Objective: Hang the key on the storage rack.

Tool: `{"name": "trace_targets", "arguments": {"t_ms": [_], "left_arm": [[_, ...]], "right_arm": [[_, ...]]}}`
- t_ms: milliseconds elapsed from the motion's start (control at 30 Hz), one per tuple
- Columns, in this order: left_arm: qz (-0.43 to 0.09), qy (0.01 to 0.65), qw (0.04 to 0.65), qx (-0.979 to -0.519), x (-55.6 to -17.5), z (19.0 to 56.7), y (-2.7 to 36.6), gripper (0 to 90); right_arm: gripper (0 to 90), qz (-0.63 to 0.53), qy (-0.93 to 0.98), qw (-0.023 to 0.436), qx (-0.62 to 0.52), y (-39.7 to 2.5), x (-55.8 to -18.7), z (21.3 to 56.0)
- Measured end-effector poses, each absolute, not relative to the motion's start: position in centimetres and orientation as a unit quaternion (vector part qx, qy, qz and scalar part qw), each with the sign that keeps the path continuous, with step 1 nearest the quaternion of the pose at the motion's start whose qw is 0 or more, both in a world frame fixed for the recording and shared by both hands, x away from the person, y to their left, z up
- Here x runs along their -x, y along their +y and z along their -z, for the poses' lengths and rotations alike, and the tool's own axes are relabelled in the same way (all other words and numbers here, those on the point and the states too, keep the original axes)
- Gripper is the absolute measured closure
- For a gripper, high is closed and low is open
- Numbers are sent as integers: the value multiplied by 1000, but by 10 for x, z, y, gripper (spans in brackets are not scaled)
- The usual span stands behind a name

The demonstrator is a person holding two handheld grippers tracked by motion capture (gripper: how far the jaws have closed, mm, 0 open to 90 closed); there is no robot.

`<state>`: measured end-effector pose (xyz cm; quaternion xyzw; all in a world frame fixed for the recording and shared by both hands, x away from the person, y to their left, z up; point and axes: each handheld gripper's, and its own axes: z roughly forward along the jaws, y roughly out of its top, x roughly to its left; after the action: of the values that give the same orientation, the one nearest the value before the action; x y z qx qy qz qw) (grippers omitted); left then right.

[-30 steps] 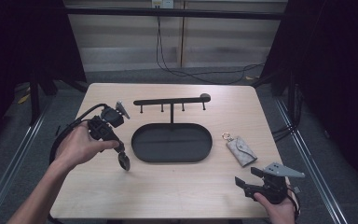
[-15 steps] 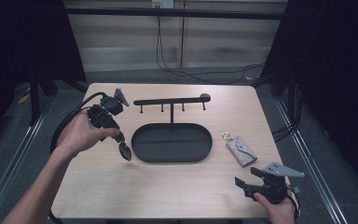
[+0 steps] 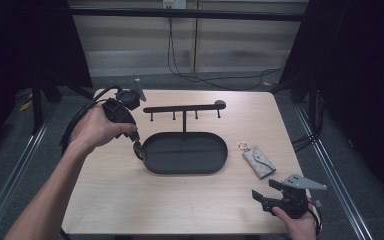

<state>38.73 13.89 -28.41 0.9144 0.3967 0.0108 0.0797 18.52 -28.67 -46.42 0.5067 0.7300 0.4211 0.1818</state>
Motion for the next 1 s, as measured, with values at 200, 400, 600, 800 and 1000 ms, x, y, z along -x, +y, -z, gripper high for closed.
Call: {"name": "trace_targets", "arguments": {"t_ms": [200,400,600,800,1000], "left_arm": [[-1,396,76,-915,-397,283,130,709],[4,405,69,-912,-407,284,122,709],[18,406,61,-912,-418,287,110,709],[19,418,42,-907,-427,291,102,710],[11,419,21,-908,-436,290,95,709]], "right_arm": [[226,-422,730,181,-506,-287,-185,464],[226,-424,728,181,-507,-287,-185,464],[226,-426,727,181,-507,-288,-185,464],[225,-427,728,179,-506,-288,-185,464],[225,-427,728,178,-506,-287,-185,464]]}}
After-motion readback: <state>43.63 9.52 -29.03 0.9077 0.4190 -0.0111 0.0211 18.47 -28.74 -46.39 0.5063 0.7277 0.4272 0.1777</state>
